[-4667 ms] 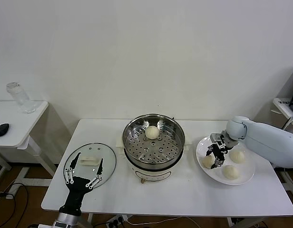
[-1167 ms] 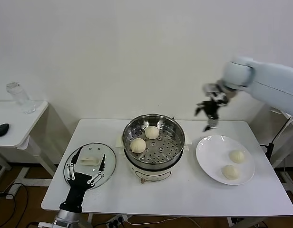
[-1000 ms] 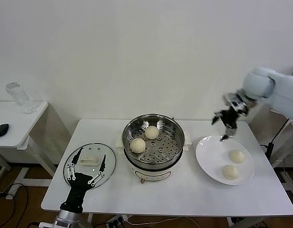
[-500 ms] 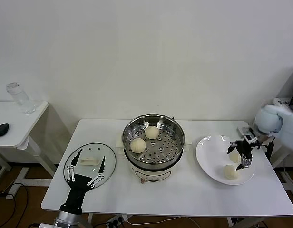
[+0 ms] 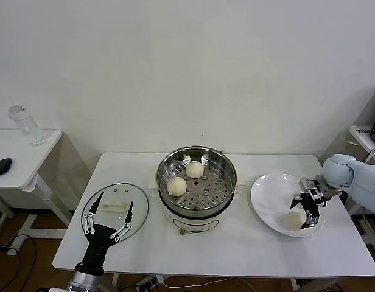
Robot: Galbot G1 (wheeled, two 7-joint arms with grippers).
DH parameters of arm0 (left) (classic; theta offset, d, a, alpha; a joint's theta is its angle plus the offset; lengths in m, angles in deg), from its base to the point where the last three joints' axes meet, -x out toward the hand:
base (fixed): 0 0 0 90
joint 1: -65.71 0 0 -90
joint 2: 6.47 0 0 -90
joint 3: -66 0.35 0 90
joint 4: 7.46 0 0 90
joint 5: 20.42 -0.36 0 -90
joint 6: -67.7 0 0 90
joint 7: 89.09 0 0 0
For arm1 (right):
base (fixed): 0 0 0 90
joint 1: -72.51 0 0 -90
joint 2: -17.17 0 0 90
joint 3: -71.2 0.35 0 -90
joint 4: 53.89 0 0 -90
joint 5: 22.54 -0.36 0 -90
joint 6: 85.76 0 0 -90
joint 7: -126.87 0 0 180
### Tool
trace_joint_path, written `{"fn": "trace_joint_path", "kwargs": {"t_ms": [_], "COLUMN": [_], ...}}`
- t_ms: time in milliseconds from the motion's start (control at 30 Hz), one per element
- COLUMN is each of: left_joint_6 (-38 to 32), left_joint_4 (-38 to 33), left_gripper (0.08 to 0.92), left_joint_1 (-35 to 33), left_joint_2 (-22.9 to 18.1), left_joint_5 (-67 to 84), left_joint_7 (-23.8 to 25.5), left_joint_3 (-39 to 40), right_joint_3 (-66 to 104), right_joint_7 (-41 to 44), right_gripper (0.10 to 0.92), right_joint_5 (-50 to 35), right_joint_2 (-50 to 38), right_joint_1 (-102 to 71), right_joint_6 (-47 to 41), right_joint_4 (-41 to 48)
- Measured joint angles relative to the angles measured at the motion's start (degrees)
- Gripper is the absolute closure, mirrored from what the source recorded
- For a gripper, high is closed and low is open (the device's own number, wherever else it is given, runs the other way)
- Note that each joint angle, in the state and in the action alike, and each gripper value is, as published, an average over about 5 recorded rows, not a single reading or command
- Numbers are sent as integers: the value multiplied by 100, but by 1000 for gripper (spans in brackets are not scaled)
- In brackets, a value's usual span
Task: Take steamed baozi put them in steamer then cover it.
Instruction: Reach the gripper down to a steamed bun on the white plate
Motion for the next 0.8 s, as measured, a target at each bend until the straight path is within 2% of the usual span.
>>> {"fn": "trace_joint_path", "kwargs": {"t_ms": [233, 600, 800], "left_joint_6": [-9, -24, -28], "left_joint_4": [11, 11, -5], "left_gripper": [177, 177, 177], "left_joint_1": [-3, -14, -18], "left_joint_2": [16, 33, 37], "left_joint_5": [-1, 5, 5], "left_joint_7": [-5, -9, -10], "left_joint_3": [-29, -74, -78], "right_joint_3": [101, 159, 141], "right_joint_7": [-61, -74, -39], "right_gripper": [212, 350, 388], "right_joint_5": [49, 100, 68], "right_joint_2": [62, 68, 41], "right_joint_1": [-171, -230, -163], "right_joint_6": [-23, -87, -115], "right_joint_4": [86, 69, -6]}}
